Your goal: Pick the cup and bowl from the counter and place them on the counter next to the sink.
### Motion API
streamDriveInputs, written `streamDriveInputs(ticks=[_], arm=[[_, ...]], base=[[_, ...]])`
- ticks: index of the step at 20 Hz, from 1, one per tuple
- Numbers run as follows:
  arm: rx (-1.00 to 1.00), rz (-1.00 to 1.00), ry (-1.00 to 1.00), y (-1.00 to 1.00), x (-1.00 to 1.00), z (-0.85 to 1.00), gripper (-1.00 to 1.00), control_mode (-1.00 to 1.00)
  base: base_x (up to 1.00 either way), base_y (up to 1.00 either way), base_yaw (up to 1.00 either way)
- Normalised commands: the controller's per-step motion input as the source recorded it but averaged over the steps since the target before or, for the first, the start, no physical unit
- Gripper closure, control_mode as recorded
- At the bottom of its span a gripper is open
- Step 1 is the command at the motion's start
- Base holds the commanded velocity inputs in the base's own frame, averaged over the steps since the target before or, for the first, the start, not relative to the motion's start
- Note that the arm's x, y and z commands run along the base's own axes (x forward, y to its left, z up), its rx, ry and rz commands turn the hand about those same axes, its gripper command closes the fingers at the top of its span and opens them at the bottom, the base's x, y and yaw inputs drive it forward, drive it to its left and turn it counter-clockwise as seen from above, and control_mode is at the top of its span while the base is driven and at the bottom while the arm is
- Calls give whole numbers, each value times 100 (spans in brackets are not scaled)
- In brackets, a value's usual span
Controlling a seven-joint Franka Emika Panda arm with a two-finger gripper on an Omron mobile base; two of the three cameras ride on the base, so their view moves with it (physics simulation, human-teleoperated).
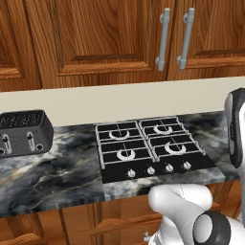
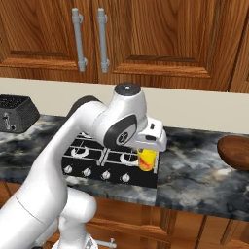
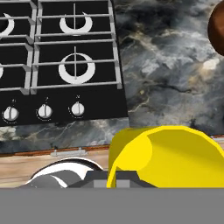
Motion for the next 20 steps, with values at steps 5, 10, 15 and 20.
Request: streamDriveInputs(ticks=[5,10,15,20], arm=[[0,0,0,77,-12,0,100,-100],[0,0,-4,87,0,0,100,-100],[0,0,-4,53,0,0,100,-100],[0,0,2,4,0,-2,100,-100]], base=[[0,0,0],[0,0,0],[0,0,0],[0,0,0]])
